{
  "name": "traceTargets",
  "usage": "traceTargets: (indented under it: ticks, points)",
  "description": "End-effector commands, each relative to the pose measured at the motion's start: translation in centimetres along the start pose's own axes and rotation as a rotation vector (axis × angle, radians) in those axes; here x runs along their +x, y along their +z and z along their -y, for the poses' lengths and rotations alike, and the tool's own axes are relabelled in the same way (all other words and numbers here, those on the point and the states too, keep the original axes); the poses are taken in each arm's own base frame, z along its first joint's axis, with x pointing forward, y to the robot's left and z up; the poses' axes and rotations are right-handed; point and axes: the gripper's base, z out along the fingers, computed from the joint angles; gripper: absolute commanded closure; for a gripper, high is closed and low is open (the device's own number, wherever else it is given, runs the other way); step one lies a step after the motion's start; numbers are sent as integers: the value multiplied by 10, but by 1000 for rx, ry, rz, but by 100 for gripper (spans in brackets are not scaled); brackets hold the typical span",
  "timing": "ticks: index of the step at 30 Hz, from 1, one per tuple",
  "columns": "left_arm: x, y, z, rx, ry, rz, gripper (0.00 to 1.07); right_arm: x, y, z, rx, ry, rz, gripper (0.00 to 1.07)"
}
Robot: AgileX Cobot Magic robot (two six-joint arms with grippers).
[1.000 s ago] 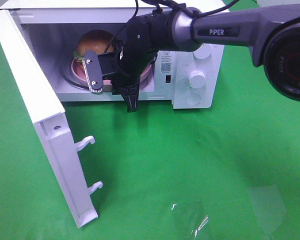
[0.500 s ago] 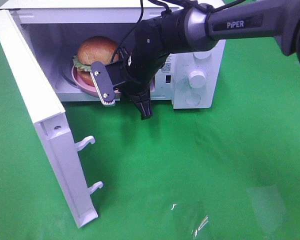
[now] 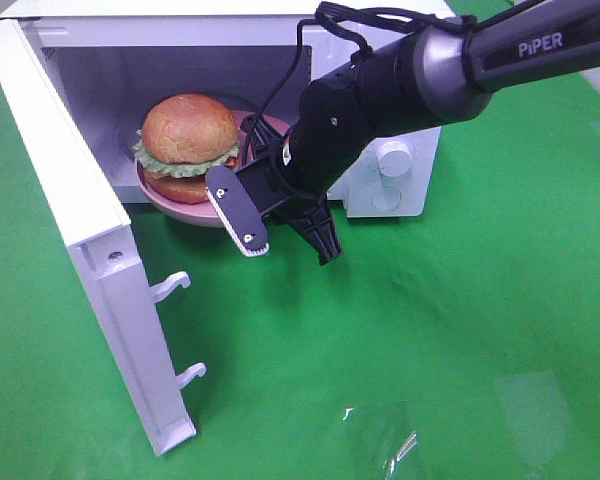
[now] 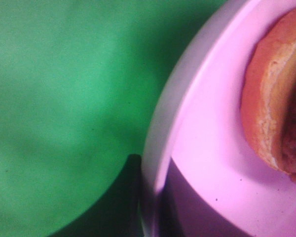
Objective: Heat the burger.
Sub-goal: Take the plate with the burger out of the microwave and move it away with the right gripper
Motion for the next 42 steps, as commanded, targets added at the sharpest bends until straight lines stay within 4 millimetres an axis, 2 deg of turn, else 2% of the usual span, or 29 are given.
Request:
traceTargets:
  ticks: [1,6,19,34,42]
  points:
    - [-1,-1,0,-5,-9,19,9,3,-10,1,15,-1,-7,107]
    - [-1,-1,0,-5,-9,19,9,-2,-21,-1,41,-21,4,107]
    - [-1,-1,0,-5,-9,19,9,-1,-52,0,93,-21,9,107]
    - [-1,-1,0,-5,-9,19,9,-9,-78,-18,96,-2,31,107]
    - [-1,-1,0,-5,-9,19,9,-11,-100,-32,100,-8,40,107]
